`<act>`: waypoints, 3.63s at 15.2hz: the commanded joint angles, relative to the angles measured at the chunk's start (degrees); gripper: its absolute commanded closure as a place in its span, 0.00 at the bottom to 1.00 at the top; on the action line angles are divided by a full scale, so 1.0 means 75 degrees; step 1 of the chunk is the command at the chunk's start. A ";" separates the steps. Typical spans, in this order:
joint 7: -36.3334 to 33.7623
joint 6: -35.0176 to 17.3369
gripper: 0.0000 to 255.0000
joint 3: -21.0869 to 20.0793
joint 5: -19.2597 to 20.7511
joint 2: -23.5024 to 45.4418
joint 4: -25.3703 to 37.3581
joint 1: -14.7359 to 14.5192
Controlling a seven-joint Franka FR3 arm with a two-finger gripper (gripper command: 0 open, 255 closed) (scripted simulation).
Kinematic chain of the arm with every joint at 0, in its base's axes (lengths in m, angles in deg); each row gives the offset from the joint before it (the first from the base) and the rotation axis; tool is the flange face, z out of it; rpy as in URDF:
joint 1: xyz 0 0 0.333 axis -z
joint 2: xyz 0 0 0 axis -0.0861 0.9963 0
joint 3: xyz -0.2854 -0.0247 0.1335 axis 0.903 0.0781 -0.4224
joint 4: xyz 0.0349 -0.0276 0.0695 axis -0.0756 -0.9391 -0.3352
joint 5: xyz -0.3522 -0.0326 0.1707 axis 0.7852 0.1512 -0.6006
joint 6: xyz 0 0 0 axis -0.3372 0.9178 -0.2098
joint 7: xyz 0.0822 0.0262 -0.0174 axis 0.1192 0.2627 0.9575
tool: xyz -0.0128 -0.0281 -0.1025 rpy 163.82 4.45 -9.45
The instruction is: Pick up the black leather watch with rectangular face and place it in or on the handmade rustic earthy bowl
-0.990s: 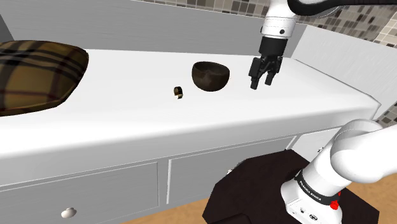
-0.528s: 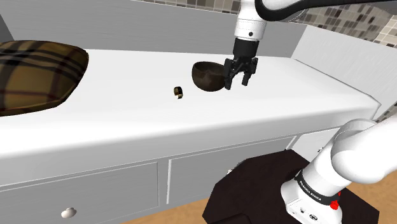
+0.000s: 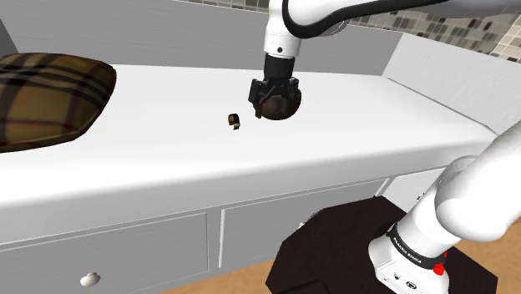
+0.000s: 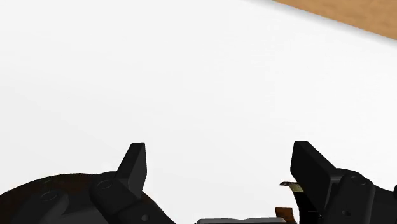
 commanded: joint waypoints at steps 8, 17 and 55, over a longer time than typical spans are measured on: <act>-0.1316 -0.0235 0.00 -0.0366 0.0806 0.2457 0.2427 -0.0395; -0.1347 -0.0973 0.00 -0.0357 0.0852 0.2604 0.1831 -0.0418; -0.1361 0.1213 1.00 -0.0391 0.0774 0.2349 0.3773 -0.0428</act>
